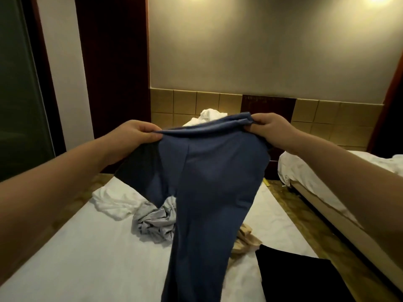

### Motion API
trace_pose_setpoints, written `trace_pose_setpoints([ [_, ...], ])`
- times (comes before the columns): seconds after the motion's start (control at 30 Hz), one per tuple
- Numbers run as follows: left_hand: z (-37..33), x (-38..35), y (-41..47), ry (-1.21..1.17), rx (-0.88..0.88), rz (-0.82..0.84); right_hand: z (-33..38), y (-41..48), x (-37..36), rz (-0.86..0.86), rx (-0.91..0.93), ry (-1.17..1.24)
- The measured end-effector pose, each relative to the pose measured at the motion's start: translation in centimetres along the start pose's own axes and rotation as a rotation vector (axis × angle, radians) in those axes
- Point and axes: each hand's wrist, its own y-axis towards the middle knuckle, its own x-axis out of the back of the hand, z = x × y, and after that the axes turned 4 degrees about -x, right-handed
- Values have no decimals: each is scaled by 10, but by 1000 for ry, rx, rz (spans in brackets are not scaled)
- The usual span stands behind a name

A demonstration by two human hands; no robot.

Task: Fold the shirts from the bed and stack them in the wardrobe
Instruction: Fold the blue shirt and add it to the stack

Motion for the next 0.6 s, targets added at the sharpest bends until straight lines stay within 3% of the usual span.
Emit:
trace_pose_setpoints([
  [0.13,4,-10,-3,-274,52,-81,1,-3,-5,49,-114,171],
  [0.37,-1,-21,-4,-122,37,-72,1,-7,-4,225,-281,257],
  [0.53,-2,-62,-1,20,29,-67,16,-12,-23,357,-228,145],
  [0.6,-5,-73,-3,-30,-1,-35,23,-14,-32,402,-196,86],
])
